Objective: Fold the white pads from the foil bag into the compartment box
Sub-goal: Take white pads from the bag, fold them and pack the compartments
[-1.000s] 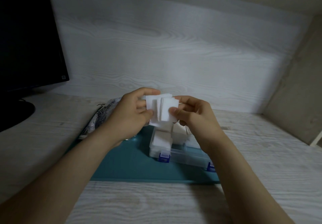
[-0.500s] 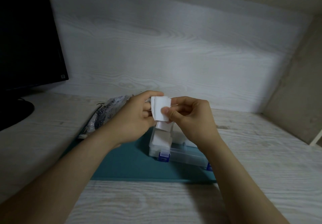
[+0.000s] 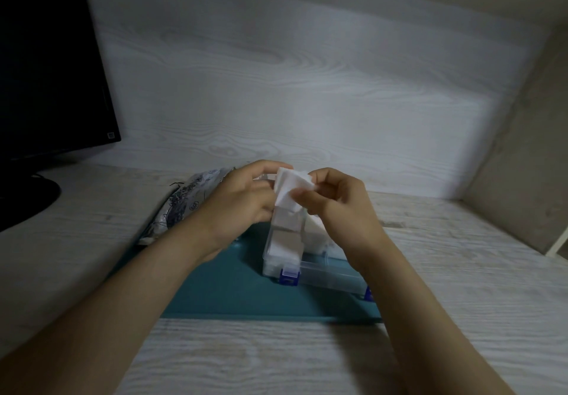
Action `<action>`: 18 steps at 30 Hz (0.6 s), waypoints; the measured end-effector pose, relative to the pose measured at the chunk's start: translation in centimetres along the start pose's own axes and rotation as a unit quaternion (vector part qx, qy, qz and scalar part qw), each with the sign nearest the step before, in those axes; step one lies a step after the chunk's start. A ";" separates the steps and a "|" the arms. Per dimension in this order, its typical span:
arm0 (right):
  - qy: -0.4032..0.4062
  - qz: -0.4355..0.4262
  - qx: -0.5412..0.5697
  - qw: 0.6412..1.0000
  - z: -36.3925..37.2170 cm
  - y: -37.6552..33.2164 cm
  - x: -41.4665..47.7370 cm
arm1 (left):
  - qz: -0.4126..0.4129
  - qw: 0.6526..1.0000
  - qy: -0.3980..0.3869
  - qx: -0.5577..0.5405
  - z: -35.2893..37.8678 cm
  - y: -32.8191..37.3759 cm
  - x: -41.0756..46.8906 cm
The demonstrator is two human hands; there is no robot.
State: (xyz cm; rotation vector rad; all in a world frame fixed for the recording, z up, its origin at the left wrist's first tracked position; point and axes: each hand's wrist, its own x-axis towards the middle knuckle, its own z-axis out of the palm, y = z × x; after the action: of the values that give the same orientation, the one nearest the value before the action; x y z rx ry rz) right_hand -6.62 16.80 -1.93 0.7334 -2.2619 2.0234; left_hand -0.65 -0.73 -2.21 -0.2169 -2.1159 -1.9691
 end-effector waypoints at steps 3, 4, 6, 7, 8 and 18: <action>-0.005 0.013 0.022 1.000 0.0 -0.1 0.0 | -0.003 0.998 0.010 -0.062 0.0 0.2 0.0; -0.004 0.017 0.033 0.999 -0.1 0.0 0.0 | 0.003 0.998 0.014 -0.056 0.1 0.2 0.0; 0.000 0.024 0.048 0.999 -0.1 0.0 0.1 | 0.021 0.999 0.009 -0.024 0.1 0.1 -0.1; 0.001 0.026 0.054 0.998 -0.1 0.1 0.1 | 0.029 1.000 0.008 -0.001 0.2 0.0 -0.1; 0.002 0.029 0.059 0.998 -0.1 0.1 0.1 | 0.038 0.999 0.010 0.024 0.2 -0.2 -0.2; 0.031 0.060 0.137 0.988 -0.5 0.3 0.4 | 0.049 0.994 0.096 0.004 0.2 -0.8 0.0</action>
State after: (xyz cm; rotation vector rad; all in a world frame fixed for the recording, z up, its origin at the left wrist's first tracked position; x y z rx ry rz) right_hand -7.23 17.14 -1.97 0.5486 -2.0651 2.4078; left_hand -0.85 -0.61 -3.04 -0.1210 -1.9538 -1.8461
